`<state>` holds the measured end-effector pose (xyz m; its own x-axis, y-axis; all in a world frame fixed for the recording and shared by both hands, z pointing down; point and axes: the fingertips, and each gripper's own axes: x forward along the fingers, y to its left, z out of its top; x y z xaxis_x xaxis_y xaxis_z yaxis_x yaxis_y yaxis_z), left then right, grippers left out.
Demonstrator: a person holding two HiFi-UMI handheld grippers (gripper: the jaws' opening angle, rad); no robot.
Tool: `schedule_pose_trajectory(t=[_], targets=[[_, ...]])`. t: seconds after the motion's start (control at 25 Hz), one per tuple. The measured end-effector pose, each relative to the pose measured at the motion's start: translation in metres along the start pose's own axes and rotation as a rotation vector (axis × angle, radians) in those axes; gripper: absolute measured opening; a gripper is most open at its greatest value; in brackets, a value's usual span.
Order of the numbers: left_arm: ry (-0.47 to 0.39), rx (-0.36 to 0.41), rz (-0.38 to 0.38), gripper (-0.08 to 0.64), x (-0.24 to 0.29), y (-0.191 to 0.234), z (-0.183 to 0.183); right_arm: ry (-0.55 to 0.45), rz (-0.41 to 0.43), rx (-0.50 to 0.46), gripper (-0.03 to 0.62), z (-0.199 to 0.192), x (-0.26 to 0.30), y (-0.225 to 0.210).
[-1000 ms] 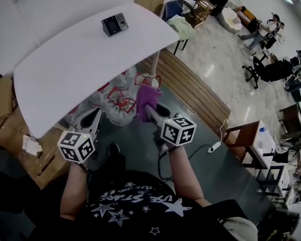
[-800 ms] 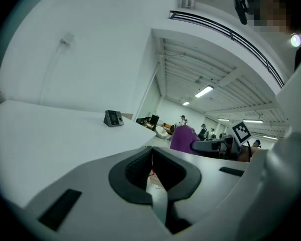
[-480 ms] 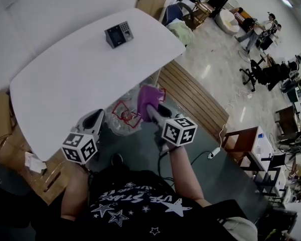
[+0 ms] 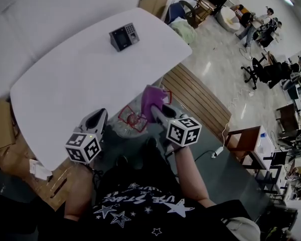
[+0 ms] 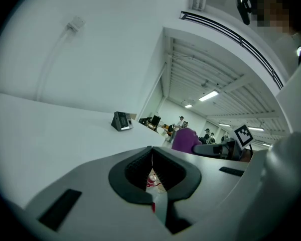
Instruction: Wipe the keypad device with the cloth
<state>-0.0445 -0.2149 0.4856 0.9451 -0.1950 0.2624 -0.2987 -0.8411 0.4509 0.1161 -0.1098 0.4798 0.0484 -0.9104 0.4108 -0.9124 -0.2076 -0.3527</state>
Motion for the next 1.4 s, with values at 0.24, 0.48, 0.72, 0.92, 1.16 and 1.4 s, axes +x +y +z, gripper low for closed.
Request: schedule_pose_trajectory(t=[0.24, 0.48, 0.72, 0.92, 1.16, 1.4], targets=[[-0.025, 0.009, 0.019, 0.009, 0.008, 0.009, 0.013, -0.017, 0.028, -0.019, 0.098, 0.02, 0.02, -0.004], [-0.041, 0.016, 0.055, 0.009, 0.028, 0.015, 0.021, -0.017, 0.089, -0.049, 0.098, 0.041, 0.05, -0.019], [-0.048, 0.01, 0.116, 0.009, 0.075, 0.018, 0.038, 0.008, 0.175, -0.055, 0.098, 0.072, 0.092, -0.049], [-0.068, 0.013, 0.187, 0.009, 0.12, 0.019, 0.06, 0.051, 0.253, -0.078, 0.098, 0.1, 0.127, -0.081], [-0.084, 0.007, 0.269, 0.009, 0.163, 0.024, 0.079, 0.083, 0.331, -0.092, 0.098, 0.129, 0.162, -0.115], [-0.086, -0.001, 0.337, 0.009, 0.192, 0.018, 0.094, 0.121, 0.399, -0.1, 0.098, 0.151, 0.182, -0.135]])
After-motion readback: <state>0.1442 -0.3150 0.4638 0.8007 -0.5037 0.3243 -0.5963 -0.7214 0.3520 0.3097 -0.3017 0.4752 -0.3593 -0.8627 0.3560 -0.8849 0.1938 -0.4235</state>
